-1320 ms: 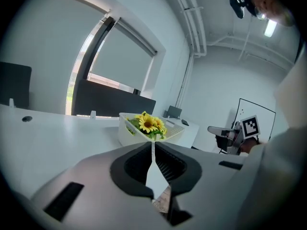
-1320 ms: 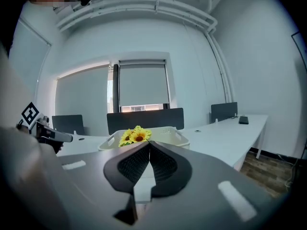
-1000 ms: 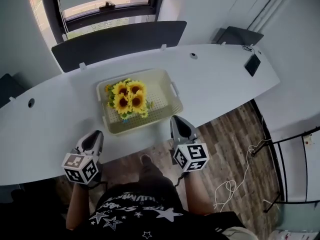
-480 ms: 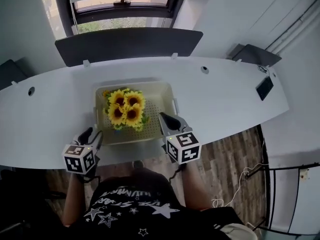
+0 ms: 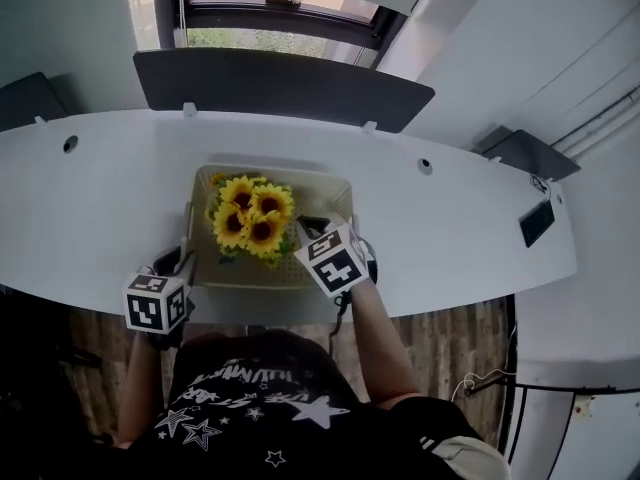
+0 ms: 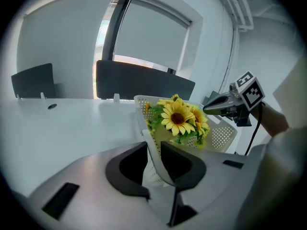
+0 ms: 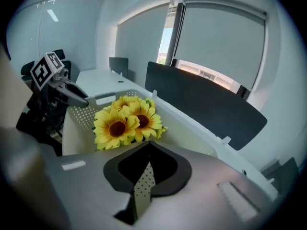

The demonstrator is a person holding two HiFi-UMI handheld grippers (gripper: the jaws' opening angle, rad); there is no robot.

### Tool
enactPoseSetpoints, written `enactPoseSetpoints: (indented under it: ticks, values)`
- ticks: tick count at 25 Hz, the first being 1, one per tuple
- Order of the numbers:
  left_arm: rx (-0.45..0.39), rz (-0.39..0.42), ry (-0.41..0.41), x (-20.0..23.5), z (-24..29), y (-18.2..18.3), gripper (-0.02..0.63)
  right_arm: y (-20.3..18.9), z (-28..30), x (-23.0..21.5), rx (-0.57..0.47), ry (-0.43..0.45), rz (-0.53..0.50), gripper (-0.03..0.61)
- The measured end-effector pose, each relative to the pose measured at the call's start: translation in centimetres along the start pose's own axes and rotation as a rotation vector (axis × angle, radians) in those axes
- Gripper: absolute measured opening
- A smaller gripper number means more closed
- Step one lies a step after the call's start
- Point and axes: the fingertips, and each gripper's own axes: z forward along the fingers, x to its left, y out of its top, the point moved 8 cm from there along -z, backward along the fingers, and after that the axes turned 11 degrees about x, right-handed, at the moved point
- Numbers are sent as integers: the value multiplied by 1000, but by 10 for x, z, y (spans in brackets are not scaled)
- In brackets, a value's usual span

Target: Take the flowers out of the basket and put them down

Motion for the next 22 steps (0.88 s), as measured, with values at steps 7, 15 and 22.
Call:
enactPoseSetpoints:
  ticks: [7, 15, 22]
  values:
    - [-15, -26, 44, -6, -1, 0, 87, -6, 57, -7, 124, 225, -72, 2]
    - [-7, -34, 69, -3, -1, -2, 84, -23, 101, 21, 224, 324, -312, 140]
    - [-7, -55, 75, -10, -2, -3, 81, -18, 110, 27, 85, 259, -292, 443]
